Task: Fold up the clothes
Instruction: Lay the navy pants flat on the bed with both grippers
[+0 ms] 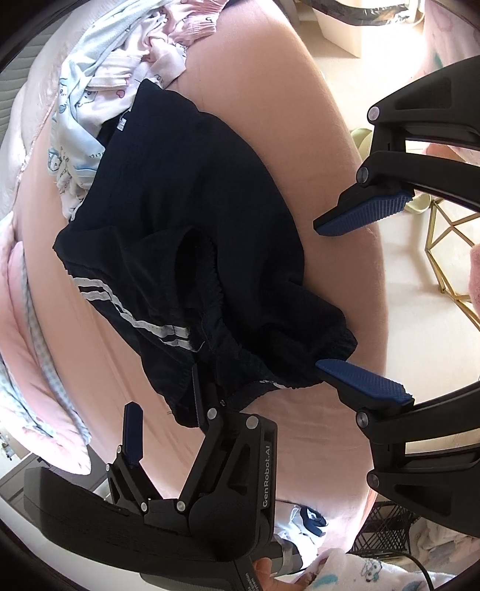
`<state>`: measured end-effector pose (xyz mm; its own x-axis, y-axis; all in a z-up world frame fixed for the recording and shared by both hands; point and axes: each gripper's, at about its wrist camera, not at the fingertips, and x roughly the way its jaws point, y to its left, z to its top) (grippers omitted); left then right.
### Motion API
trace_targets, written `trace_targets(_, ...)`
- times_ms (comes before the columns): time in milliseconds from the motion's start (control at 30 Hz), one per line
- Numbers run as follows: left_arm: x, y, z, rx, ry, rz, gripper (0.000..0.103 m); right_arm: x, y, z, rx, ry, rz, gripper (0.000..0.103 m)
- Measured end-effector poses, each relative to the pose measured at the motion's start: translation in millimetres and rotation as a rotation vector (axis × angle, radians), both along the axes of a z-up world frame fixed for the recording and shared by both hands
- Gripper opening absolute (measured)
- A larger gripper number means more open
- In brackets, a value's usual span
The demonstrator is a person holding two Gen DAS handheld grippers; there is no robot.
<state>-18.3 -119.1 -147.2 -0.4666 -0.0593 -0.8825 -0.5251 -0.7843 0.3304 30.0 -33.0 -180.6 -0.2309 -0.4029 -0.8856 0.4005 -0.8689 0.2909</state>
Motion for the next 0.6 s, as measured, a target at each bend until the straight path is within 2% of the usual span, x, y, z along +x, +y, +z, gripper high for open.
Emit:
trace_targets(100, -1, -3, 8, 0.039, 0.004, 0.02, 0.084, 2, -6, 1, 0.005, 0.005, 0.018, 0.069)
trace_targets(300, 3, 3, 11, 0.045, 0.019, -0.007, 0.084, -1, -12, -3, 0.004, 0.008, -0.007, 0.069)
trace_targets(467, 3, 2, 4, 0.01, 0.026, -0.024, 0.084, -5, -12, -5, 0.007, 0.023, -0.047, 0.069)
trace_targets(600, -2, -2, -1, 0.053, -0.027, -0.032, 0.084, -4, -13, -2, 0.015, 0.038, -0.039, 0.069)
